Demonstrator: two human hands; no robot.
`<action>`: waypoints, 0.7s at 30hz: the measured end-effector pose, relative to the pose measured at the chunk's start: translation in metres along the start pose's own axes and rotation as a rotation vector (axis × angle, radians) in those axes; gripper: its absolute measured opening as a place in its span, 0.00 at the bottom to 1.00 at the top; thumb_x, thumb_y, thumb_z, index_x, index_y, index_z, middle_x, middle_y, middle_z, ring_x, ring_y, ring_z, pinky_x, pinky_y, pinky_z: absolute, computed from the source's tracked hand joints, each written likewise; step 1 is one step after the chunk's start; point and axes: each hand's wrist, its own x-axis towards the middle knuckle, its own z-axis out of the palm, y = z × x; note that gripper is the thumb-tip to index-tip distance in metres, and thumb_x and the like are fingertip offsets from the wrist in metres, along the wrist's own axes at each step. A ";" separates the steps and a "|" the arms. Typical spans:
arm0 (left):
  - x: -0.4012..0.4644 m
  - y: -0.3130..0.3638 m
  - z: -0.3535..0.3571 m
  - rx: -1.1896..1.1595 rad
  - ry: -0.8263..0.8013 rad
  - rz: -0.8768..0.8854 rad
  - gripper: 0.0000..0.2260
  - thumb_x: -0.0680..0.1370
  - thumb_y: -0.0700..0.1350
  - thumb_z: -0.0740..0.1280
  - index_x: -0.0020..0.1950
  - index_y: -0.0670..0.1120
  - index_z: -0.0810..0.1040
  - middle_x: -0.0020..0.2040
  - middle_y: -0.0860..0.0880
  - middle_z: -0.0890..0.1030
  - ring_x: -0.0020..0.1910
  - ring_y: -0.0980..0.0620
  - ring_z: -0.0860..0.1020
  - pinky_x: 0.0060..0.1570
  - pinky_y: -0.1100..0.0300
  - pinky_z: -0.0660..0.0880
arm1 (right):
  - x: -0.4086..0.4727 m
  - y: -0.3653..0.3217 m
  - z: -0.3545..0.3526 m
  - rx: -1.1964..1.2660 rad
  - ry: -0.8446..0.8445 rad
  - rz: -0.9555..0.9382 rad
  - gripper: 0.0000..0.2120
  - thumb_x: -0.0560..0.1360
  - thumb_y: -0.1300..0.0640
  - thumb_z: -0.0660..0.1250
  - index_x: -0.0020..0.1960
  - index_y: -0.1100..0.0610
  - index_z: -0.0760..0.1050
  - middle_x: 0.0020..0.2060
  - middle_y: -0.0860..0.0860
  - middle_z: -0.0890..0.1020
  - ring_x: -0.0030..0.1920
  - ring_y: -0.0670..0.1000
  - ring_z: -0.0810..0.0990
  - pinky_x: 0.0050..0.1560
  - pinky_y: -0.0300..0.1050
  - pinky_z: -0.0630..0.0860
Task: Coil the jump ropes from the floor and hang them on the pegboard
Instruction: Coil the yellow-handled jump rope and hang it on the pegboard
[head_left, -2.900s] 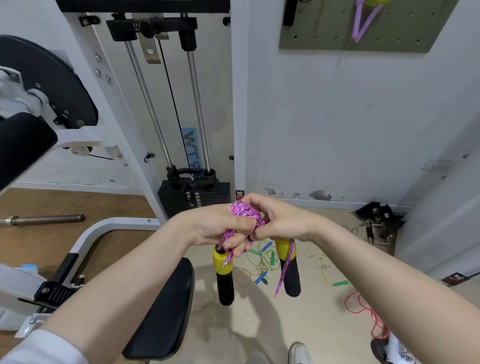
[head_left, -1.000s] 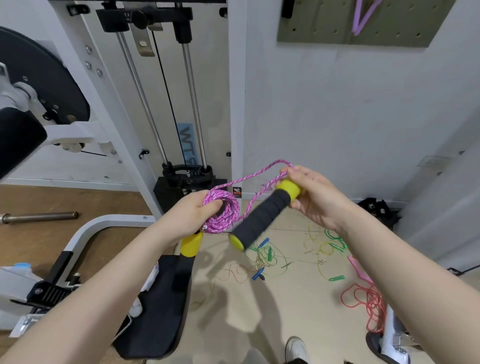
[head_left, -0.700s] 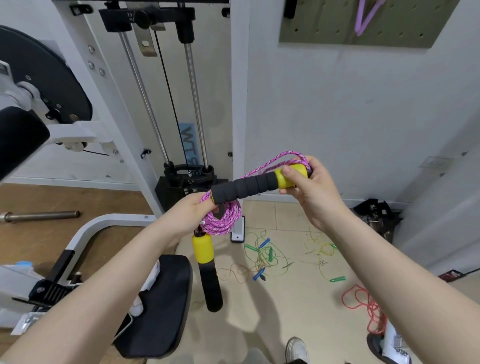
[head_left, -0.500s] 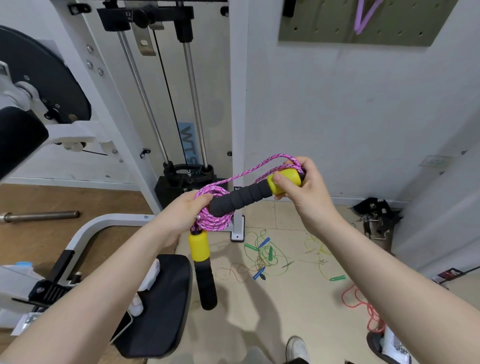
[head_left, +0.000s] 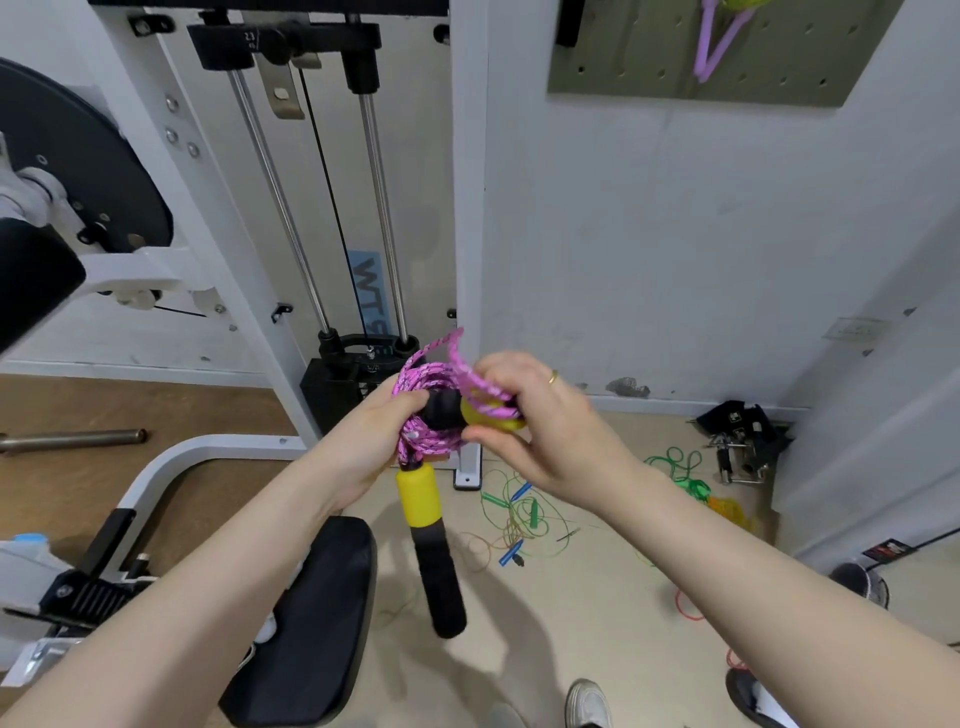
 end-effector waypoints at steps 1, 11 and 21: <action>0.000 0.000 0.001 0.021 0.029 0.039 0.13 0.81 0.39 0.55 0.56 0.52 0.76 0.52 0.45 0.83 0.50 0.49 0.81 0.54 0.52 0.77 | 0.000 0.000 0.003 -0.022 -0.003 -0.063 0.13 0.76 0.50 0.61 0.55 0.56 0.65 0.48 0.60 0.79 0.52 0.51 0.73 0.55 0.37 0.69; -0.007 0.005 0.007 0.220 0.067 0.350 0.15 0.81 0.36 0.54 0.60 0.50 0.74 0.52 0.55 0.80 0.50 0.62 0.77 0.52 0.68 0.72 | 0.004 0.003 0.007 -0.031 0.136 -0.055 0.14 0.77 0.50 0.60 0.56 0.59 0.64 0.49 0.65 0.78 0.53 0.54 0.72 0.56 0.39 0.69; -0.006 -0.008 0.016 0.118 -0.029 0.311 0.14 0.80 0.37 0.55 0.54 0.52 0.76 0.48 0.53 0.80 0.49 0.59 0.77 0.53 0.61 0.72 | -0.011 0.010 0.014 -0.213 0.095 -0.073 0.13 0.79 0.48 0.57 0.55 0.58 0.64 0.50 0.62 0.80 0.51 0.56 0.72 0.53 0.48 0.71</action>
